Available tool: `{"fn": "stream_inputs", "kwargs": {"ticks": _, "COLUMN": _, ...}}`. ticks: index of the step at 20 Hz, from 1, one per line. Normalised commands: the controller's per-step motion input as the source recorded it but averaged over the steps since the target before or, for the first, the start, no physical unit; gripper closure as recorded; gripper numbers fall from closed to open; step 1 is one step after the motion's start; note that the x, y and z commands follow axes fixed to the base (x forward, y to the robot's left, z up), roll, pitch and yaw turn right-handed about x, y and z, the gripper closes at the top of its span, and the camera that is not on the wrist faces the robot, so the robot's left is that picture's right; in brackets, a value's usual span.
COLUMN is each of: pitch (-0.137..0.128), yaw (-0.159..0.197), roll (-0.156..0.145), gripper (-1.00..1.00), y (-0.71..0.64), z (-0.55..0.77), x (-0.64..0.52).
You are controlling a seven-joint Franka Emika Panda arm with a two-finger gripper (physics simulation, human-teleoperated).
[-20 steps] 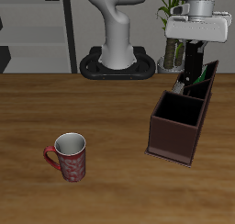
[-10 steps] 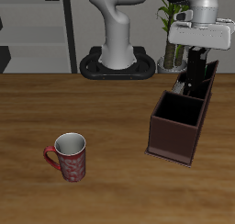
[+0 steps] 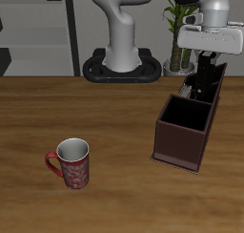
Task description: Place the yellow book into the left desk caddy's front compartment and place the green book into the left desk caddy's left compartment and place the black book into the left desk caddy's back compartment
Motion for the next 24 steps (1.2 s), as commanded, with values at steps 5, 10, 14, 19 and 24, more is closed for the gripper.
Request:
{"fn": "stream_inputs", "kwargs": {"ticks": 5, "pitch": 0.013, "yaw": 0.007, "roll": -0.003, "gripper": 1.00, "y": -0.03, "z": -0.11, "x": 0.03}}
{"fn": "stream_inputs", "kwargs": {"ticks": 10, "pitch": 0.017, "yaw": 0.010, "roll": 0.004, "gripper": 1.00, "y": 0.01, "z": -0.14, "x": 0.05}}
{"fn": "stream_inputs", "kwargs": {"ticks": 14, "pitch": 0.036, "yaw": 0.017, "roll": 0.012, "gripper": 1.00, "y": 0.04, "z": -0.22, "x": 0.06}}
{"fn": "stream_inputs", "kwargs": {"ticks": 19, "pitch": 0.032, "yaw": 0.015, "roll": 0.000, "gripper": 1.00, "y": 0.00, "z": -0.20, "x": 0.09}}
{"fn": "stream_inputs", "kwargs": {"ticks": 24, "pitch": 0.022, "yaw": 0.013, "roll": -0.001, "gripper": 1.00, "y": -0.01, "z": -0.14, "x": 0.05}}
